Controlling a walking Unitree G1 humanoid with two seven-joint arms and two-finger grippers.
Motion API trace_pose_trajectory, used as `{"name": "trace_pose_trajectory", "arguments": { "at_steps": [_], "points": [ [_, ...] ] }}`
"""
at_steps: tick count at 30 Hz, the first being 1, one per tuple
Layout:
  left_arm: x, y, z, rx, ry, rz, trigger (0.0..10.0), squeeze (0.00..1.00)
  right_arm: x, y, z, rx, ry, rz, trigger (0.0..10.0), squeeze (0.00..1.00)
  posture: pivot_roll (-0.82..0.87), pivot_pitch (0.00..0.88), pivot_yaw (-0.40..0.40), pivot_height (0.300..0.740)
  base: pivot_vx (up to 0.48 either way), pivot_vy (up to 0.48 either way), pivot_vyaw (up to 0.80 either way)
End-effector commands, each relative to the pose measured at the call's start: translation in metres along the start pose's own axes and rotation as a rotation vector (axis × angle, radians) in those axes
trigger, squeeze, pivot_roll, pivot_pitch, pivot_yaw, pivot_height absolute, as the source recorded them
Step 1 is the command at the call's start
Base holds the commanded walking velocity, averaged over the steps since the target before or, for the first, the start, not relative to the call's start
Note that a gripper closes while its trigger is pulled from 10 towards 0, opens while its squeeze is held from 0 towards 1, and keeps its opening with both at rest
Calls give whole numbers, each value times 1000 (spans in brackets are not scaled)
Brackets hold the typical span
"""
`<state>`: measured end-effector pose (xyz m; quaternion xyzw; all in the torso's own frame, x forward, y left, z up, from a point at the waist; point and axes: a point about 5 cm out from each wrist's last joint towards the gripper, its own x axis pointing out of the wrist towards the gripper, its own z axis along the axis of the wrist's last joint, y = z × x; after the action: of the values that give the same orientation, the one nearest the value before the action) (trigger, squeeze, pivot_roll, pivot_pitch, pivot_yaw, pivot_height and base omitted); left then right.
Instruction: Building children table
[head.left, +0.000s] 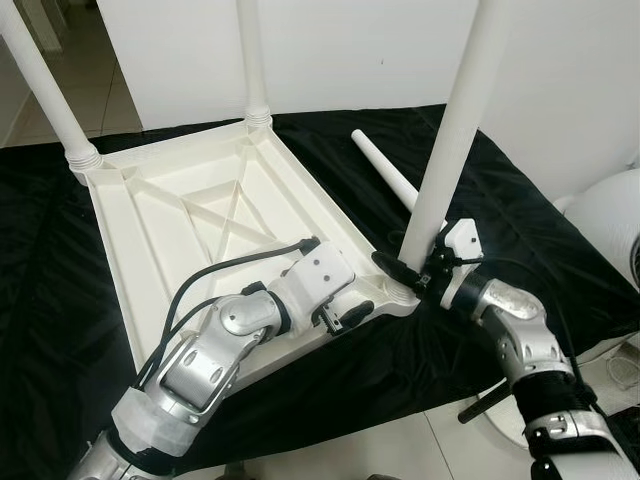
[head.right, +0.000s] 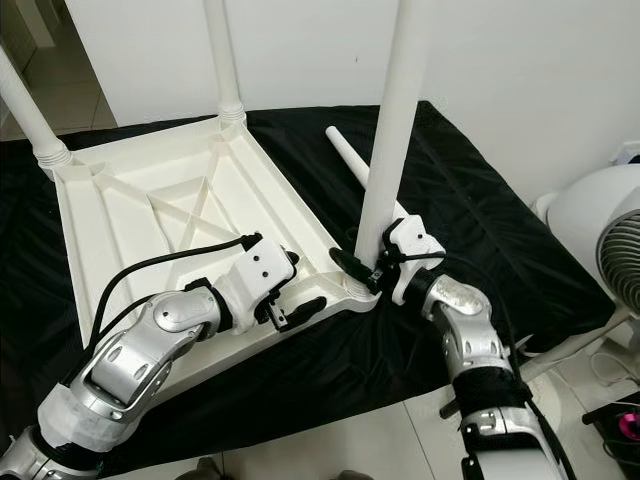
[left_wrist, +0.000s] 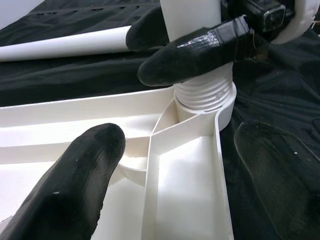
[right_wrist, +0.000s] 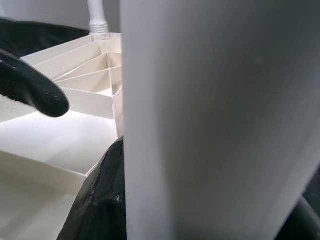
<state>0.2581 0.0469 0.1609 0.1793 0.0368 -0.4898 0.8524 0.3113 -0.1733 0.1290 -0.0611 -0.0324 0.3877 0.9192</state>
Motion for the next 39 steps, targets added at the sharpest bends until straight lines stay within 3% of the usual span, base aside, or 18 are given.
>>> {"name": "trace_pose_trajectory", "arguments": {
  "at_steps": [1,10,14,17,19,20,22,25,35,39],
  "points": [
    [-2,3,3,15,4,16,10000,0,-5,13,-24,58,65,-30,10000,0,-77,7,24,740,0,0,0],
    [-3,3,2,18,6,16,10000,0,5,16,-22,58,59,-183,10000,0,-75,10,23,740,0,0,0],
    [-5,3,2,20,10,20,10000,0,25,35,-14,55,38,-332,10000,0,-73,13,23,740,0,0,0],
    [-5,3,2,20,10,20,10000,0,25,35,-14,55,38,-332,10000,0,-73,13,23,740,0,0,0],
    [-5,4,2,21,11,22,10000,0,33,43,-11,73,30,-424,10000,0,-69,14,23,740,0,0,0],
    [-6,4,2,21,13,23,10000,0,36,44,-13,91,50,-526,10000,0,-69,14,23,740,0,0,0],
    [-6,4,2,21,13,23,10000,0,36,44,-13,91,50,-526,10000,0,-69,14,23,740,0,0,0],
    [-6,4,2,21,14,25,10000,0,39,47,-17,127,86,-644,10000,0,-64,18,19,740,0,0,0],
    [-7,4,2,17,16,33,10000,0,47,60,-17,156,81,-649,10000,0,-60,20,19,740,0,0,0],
    [-7,5,2,21,15,33,10000,0,47,62,-9,180,35,-559,10000,0,-62,21,19,740,0,0,0]
  ]
}}
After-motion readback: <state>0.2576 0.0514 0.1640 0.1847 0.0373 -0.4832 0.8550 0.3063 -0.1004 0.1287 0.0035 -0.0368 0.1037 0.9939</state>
